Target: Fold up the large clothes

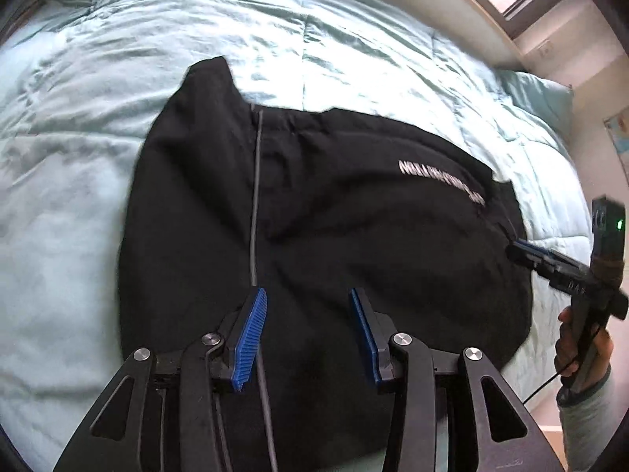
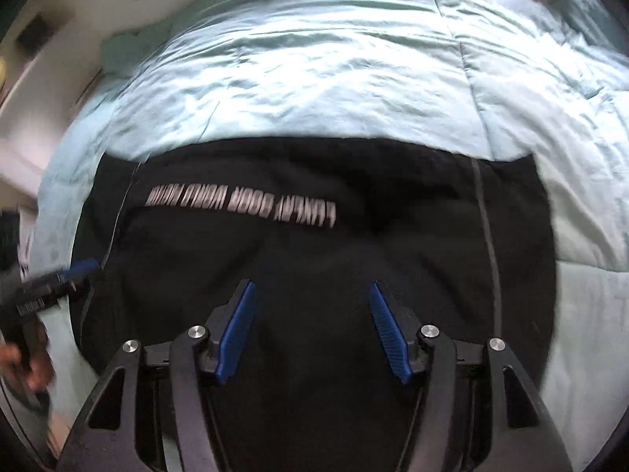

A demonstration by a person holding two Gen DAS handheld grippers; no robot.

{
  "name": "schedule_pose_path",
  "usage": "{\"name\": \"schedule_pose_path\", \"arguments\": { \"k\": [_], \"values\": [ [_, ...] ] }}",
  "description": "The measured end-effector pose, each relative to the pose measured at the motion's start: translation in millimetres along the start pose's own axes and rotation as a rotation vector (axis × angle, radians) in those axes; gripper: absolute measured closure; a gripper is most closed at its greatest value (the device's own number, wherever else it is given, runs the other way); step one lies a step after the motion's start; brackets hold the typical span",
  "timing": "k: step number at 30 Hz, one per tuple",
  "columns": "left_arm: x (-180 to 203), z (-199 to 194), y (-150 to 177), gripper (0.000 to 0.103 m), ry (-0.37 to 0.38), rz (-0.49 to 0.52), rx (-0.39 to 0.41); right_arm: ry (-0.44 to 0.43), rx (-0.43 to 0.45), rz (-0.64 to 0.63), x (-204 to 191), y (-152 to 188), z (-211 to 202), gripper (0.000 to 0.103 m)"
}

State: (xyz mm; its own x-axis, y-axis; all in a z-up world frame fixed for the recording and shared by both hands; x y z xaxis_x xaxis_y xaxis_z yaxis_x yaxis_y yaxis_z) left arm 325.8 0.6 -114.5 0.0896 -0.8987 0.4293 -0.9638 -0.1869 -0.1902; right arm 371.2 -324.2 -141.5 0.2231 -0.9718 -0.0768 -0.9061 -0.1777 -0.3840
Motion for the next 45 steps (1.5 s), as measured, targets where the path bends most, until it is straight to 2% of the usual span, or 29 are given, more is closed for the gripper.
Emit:
{"name": "schedule_pose_path", "arguments": {
  "k": [4,6,8,10,13,16,18,20,24,27,31,35,37,40,42,43,45],
  "values": [
    [-12.7,-9.0,35.1,0.056,0.069,-0.043,-0.046,0.019,-0.036,-0.038,-21.4,44.2,-7.6,0.039],
    [-18.1,4.6,45.7,0.047,0.108,-0.057,-0.068,0.025,-0.098,-0.029,-19.3,65.1,8.7,0.04],
    [-29.7,26.8,53.5,0.047,0.149,-0.072,-0.084,0.009,-0.153,0.026,-16.4,79.0,33.4,0.039],
    [-32.5,34.1,51.6,0.046,0.151,-0.104,-0.088,-0.019,-0.167,0.074,-12.1,79.3,39.4,0.038],
    [-26.0,22.6,49.6,0.046,0.123,-0.097,-0.071,-0.029,-0.158,0.113,-7.8,76.2,26.4,0.038],
    [-22.6,3.4,47.8,0.046,0.062,-0.074,-0.034,-0.004,-0.141,0.105,-5.2,78.7,9.0,0.038],
    [-19.6,-10.7,45.2,0.046,0.071,-0.082,-0.013,0.025,-0.106,0.105,-0.4,79.4,-8.7,0.038],
    [-27.9,-28.1,42.1,0.046,0.08,-0.114,0.01,0.053,-0.076,0.122,5.1,78.5,-24.3,0.038],
    [-47.8,-56.6,28.4,0.046,0.024,-0.13,0.081,0.093,-0.033,0.186,29.5,79.6,-52.3,0.037],
    [-64.8,-72.6,17.5,0.046,0.016,-0.151,0.103,0.125,-0.022,0.22,51.0,81.3,-62.8,0.036],
    [-77.5,-72.7,7.9,0.046,0.014,-0.165,0.087,0.169,-0.012,0.242,72.8,94.3,-69.5,0.036],
    [-84.6,-40.5,1.2,0.046,-0.01,-0.176,0.003,0.192,-0.002,0.262,93.5,101.1,-64.5,0.033],
    [-90.6,-28.3,-2.7,0.046,-0.013,-0.199,-0.02,0.17,0.033,0.284,109.1,105.5,-59.0,0.032],
    [-87.6,-15.5,-11.2,0.046,0.076,-0.23,-0.048,0.142,0.024,0.338,132.3,112.0,-40.6,0.031],
    [-85.6,-3.3,-15.8,0.046,0.127,-0.253,-0.082,0.06,0.053,0.396,144.5,112.8,-27.4,0.03],
    [-85.3,2.1,-17.1,0.046,0.133,-0.259,-0.091,0.018,0.066,0.416,148.4,113.1,-22.3,0.025],
    [-86.1,14.7,-20.5,0.046,0.131,-0.268,-0.112,-0.074,0.088,0.467,156.7,114.6,-8.5,0.023]
  ]
}}
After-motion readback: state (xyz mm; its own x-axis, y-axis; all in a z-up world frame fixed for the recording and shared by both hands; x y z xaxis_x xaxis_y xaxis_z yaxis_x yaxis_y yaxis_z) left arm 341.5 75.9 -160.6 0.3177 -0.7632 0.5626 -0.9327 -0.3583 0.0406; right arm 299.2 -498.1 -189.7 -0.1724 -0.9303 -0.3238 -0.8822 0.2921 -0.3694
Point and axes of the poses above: each gripper's, at about its wrist camera, not at the fingertips, and z roughly the way its jaws point, x to its right, y to its underside, the point moved 7 cm from there along z, roughly the way its jaws point, and after that the axes turned 15 degrees about -z, right-handed, at the moved point
